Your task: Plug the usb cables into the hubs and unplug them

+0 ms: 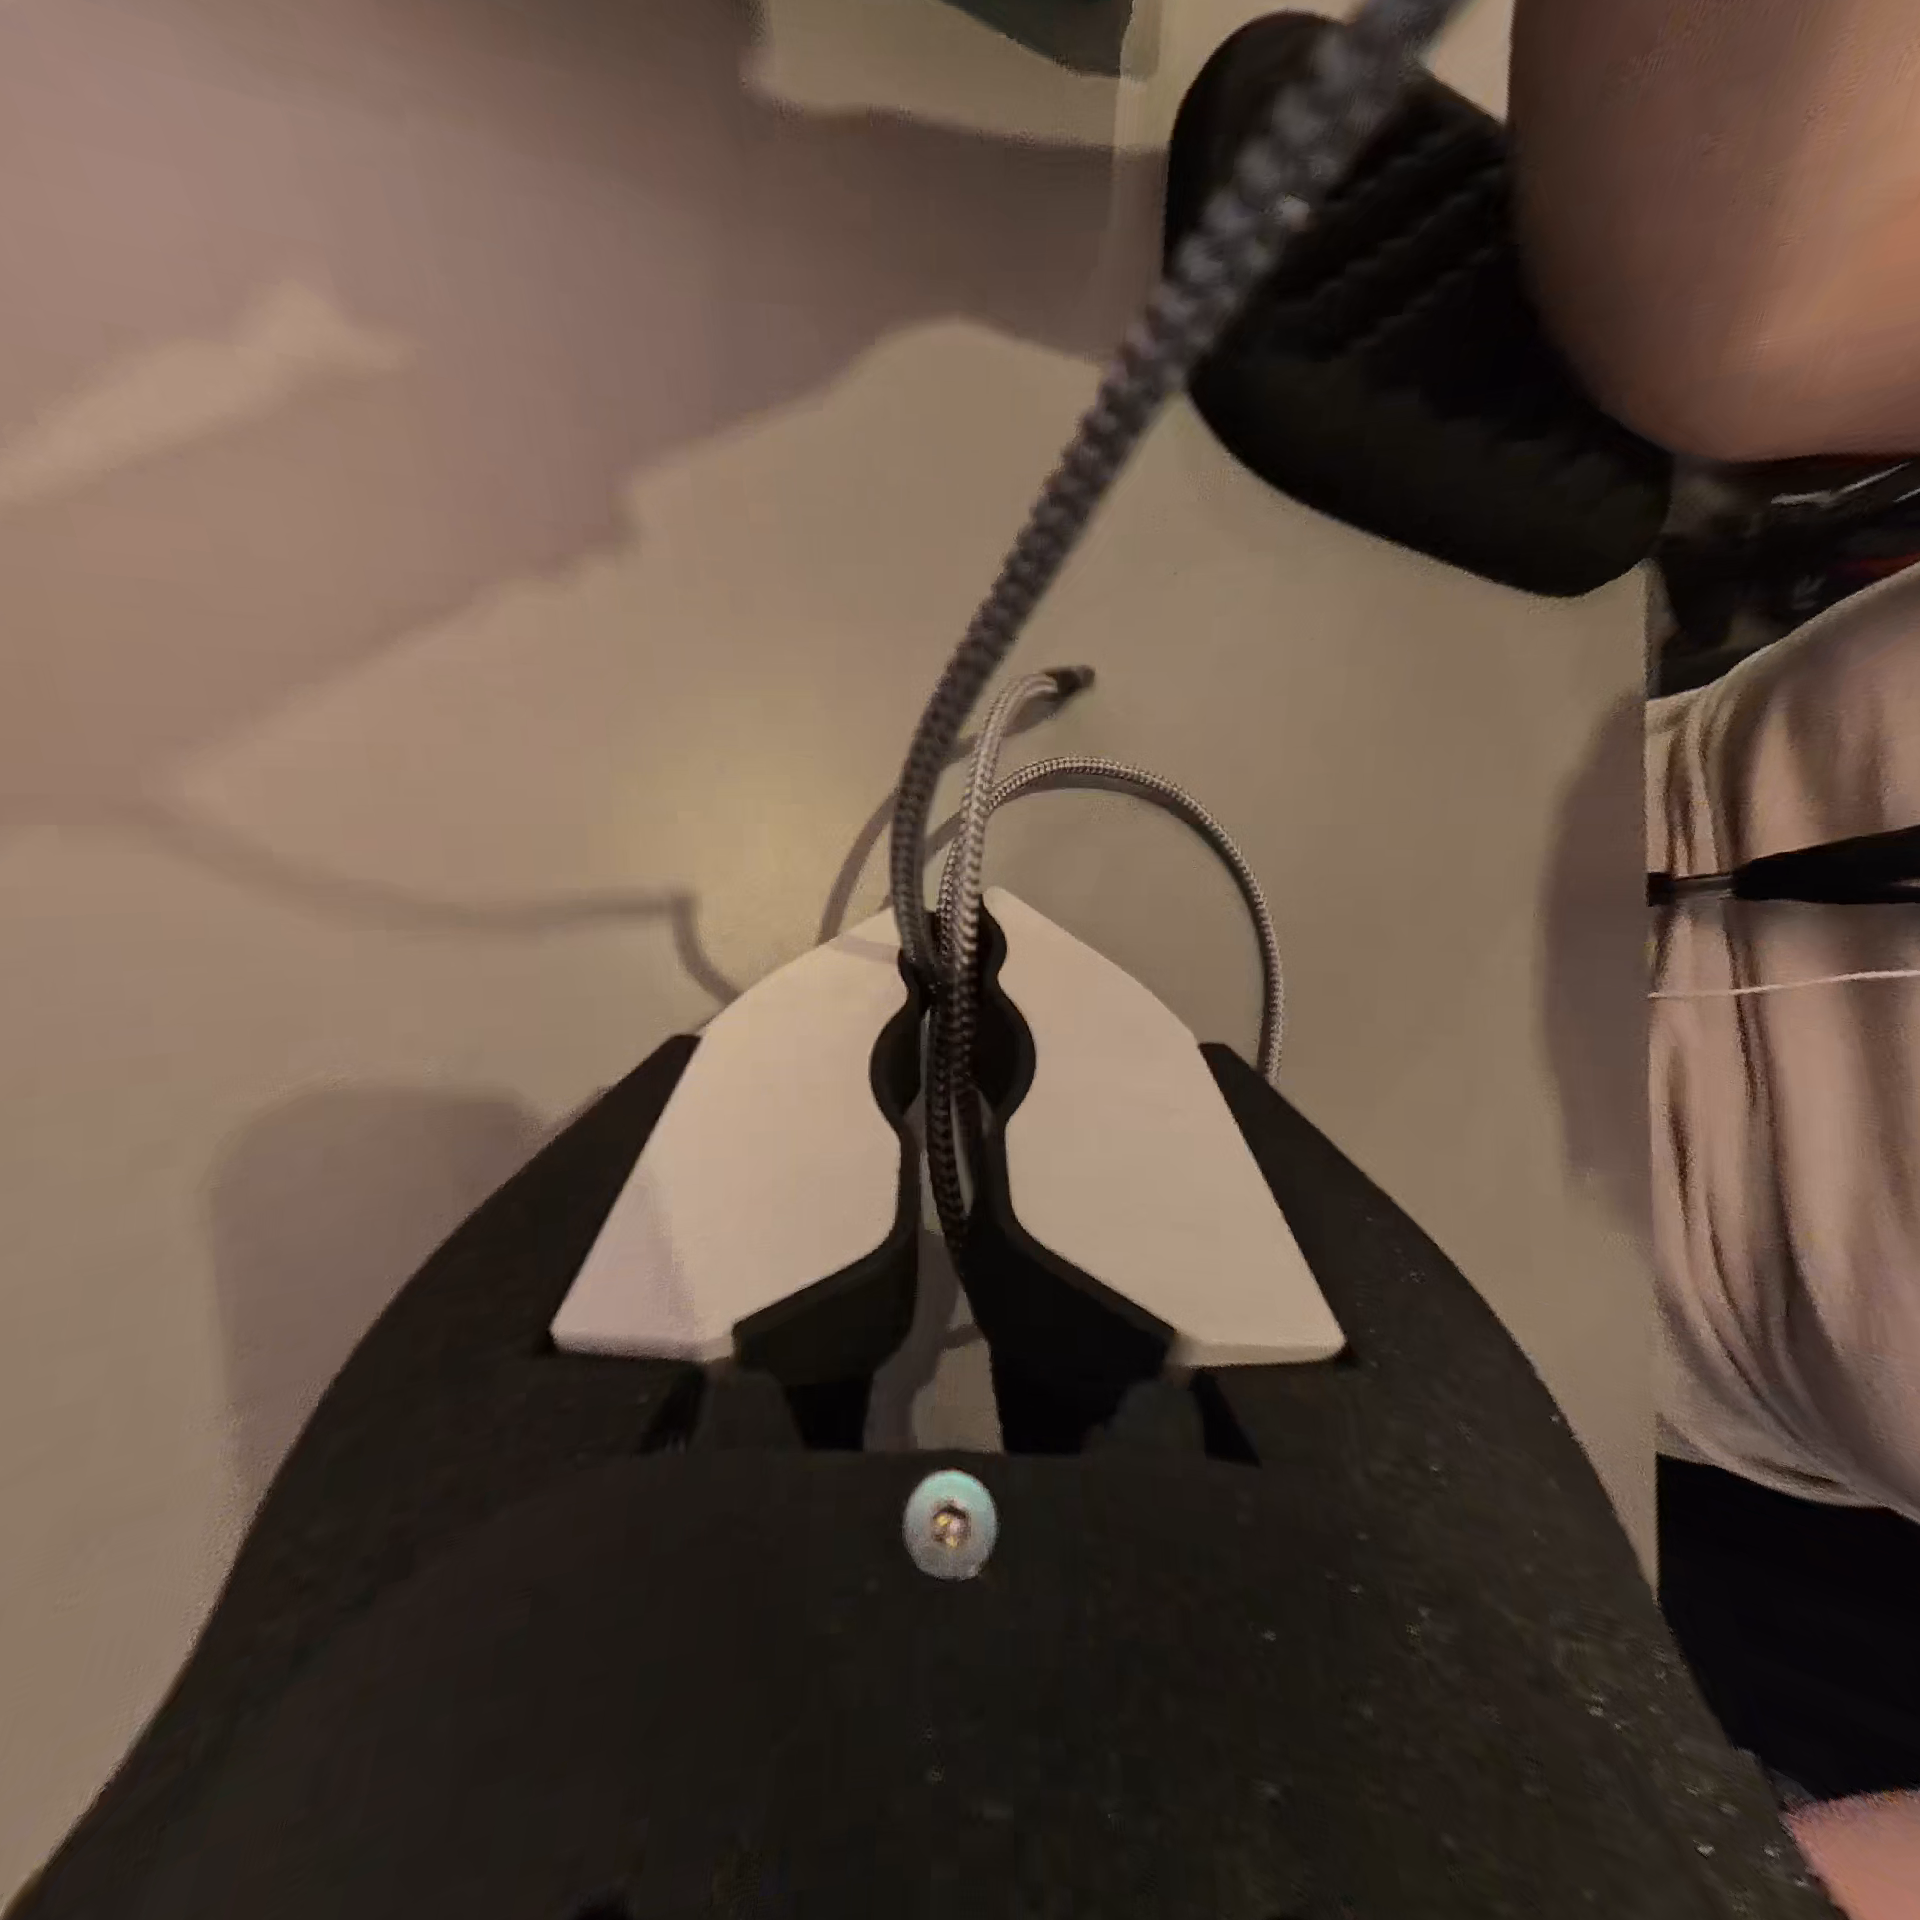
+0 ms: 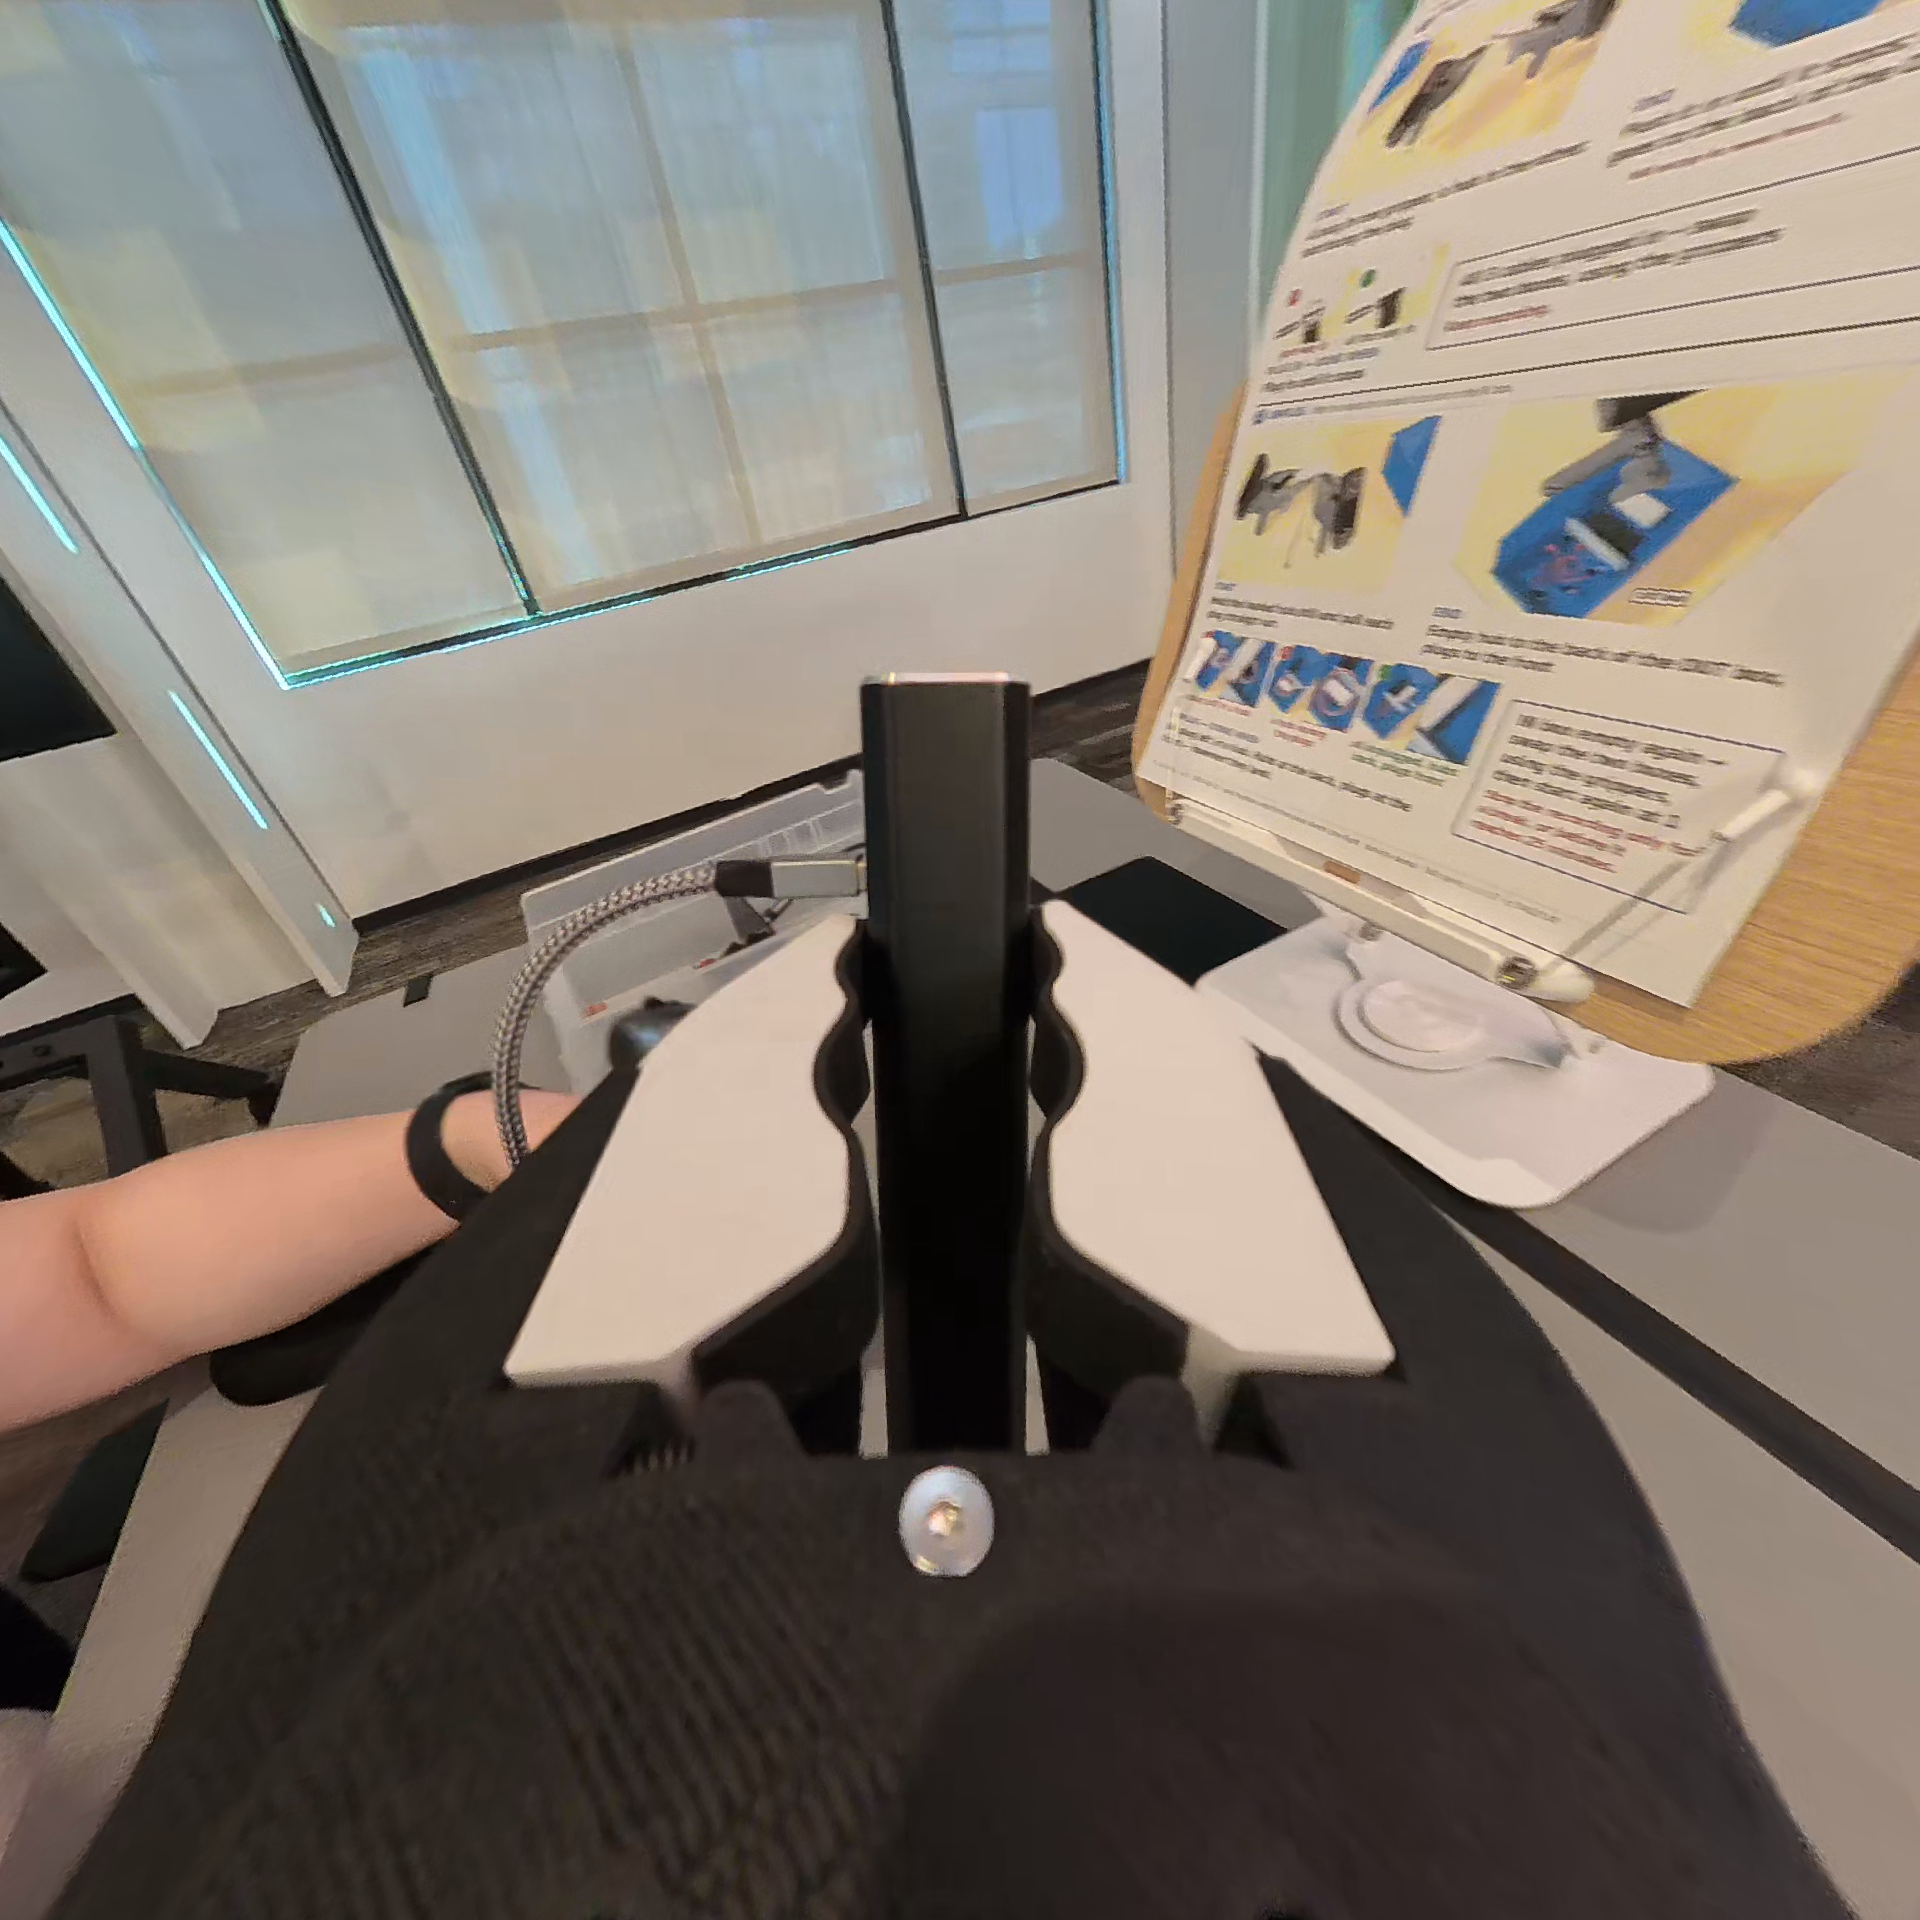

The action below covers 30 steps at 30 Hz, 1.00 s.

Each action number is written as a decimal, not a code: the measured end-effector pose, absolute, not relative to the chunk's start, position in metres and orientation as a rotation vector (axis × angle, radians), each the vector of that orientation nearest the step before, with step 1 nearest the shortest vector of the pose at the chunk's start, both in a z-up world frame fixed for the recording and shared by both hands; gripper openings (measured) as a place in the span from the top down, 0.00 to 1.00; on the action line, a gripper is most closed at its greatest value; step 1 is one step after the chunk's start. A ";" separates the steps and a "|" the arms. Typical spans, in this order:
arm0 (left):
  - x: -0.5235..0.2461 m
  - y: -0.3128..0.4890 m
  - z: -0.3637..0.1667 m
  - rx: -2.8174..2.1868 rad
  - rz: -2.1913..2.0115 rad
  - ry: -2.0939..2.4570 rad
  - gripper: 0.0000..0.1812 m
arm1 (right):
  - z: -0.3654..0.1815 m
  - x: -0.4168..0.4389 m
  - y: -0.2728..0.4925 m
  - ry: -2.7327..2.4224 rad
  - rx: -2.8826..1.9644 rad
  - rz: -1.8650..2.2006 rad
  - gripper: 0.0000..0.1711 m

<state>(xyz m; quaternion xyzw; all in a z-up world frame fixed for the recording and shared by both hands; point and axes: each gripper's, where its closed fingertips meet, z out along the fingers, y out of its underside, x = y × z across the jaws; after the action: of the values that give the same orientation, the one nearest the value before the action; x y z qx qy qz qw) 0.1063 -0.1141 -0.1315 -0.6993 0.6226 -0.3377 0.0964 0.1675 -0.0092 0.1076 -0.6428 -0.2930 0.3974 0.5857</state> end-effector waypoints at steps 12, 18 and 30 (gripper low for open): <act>0.200 -0.039 0.054 -1.789 -0.647 1.669 0.98 | 0.109 0.379 0.009 -0.232 -1.553 0.365 0.84; 0.336 -0.006 0.126 -1.643 -0.831 1.606 0.98 | 0.040 0.478 0.023 -0.092 -1.776 0.047 0.84; 0.428 0.040 -0.041 -1.776 -0.842 1.733 0.95 | 0.014 0.476 0.045 -0.225 -1.792 0.108 0.83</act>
<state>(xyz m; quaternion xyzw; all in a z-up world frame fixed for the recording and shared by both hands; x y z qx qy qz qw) 0.4283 0.0396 -0.0410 -0.6549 0.6391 -0.3104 0.2575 0.4761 0.0447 0.0138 -0.7787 -0.0978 0.0468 0.6179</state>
